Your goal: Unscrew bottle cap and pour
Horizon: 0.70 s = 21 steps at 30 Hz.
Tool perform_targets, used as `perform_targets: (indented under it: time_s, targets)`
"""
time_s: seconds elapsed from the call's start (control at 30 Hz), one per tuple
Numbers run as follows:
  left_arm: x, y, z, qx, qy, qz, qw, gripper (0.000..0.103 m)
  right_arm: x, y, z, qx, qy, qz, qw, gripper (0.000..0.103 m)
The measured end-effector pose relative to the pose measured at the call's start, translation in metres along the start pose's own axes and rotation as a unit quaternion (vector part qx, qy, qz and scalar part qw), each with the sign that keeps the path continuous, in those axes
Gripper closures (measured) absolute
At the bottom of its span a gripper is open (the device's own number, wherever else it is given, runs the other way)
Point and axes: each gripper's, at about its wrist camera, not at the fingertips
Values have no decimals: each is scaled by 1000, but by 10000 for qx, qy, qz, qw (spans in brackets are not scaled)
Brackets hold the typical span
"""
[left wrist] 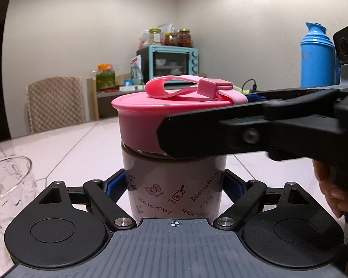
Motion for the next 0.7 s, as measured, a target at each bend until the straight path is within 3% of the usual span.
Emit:
perform_targets:
  time_s: [0.47,0.7]
  targets:
    - [0,0,0,0,-5,1,10000,13,10,0,1,180,212,109,9996,8]
    - [0,0,0,3,-2,2,10000,13,11,0,6,109,250,158,9995,17]
Point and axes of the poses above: each gripper's, at about its wrist camera, not at the fingertips, and x roughly the way its jaws point, z to its left, y to its underside, and after that the axes turned 9 degrees about -x, right-handed
